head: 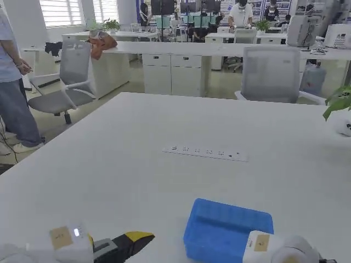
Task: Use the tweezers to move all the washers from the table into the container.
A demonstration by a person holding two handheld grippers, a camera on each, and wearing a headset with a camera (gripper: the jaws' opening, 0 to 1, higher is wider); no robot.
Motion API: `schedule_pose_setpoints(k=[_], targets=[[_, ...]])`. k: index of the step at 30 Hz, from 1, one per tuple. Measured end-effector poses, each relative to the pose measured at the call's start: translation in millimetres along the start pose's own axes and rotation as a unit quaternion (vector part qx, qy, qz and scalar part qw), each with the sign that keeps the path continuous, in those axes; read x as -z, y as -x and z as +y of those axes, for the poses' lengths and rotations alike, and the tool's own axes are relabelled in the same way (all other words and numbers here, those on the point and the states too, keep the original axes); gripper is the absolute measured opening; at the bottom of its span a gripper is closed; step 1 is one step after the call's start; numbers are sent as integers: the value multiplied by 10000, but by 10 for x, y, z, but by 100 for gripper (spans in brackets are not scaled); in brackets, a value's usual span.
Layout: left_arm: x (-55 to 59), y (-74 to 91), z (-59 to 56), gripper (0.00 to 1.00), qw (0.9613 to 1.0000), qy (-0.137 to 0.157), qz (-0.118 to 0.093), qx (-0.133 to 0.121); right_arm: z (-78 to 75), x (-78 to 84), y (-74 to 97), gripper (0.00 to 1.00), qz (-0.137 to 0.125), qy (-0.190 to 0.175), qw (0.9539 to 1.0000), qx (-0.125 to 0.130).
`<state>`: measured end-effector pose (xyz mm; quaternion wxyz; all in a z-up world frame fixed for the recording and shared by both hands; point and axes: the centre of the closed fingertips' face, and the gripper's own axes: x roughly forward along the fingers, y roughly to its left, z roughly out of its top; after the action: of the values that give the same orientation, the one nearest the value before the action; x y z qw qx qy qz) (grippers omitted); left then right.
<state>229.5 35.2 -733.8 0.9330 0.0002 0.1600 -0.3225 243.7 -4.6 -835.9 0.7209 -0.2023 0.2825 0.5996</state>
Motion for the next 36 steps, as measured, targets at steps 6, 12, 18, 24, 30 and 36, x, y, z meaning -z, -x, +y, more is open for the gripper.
schedule_pose_setpoints(k=[6,12,18,24,30,36], targets=[[14,77,51,75,9987,68,-162,-473,-70,-13,95,3,-178,-275,9994,84],[55,124,122,84,9961,56,-242,-844,-227,-141,283,3,-517,-554,9968,250],[75,161,235,84,9938,166,-332,-1044,-396,-288,476,3,-698,-537,9953,396],[70,146,187,83,9945,-36,-308,-1000,-621,-451,651,3,-954,-593,9921,558],[61,175,221,80,9939,7,-374,-1035,-980,-510,768,3,-1180,-804,9855,916],[45,210,259,79,9927,59,-473,-1111,-1286,-447,759,3,-1281,-1015,9787,1246]])
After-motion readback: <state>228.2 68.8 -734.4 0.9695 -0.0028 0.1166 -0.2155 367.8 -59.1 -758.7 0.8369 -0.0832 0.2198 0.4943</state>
